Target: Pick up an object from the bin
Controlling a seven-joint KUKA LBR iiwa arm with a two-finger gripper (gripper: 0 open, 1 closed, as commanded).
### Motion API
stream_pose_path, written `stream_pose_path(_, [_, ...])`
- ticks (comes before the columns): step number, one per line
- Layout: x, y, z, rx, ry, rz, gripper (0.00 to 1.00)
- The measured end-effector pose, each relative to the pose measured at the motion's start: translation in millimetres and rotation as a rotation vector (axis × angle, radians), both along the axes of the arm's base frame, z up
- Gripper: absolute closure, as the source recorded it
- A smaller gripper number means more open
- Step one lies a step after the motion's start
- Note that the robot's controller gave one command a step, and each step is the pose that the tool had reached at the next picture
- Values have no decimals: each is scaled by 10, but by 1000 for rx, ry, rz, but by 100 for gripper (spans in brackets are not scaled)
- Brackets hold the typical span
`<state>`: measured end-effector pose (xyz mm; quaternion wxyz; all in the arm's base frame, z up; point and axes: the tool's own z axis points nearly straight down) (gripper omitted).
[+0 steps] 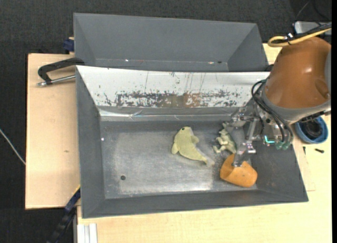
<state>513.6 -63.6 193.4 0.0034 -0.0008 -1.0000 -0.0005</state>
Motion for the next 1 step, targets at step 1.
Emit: stream_pose_path(1, [190, -150, -1057, 0, -15, -17, 0])
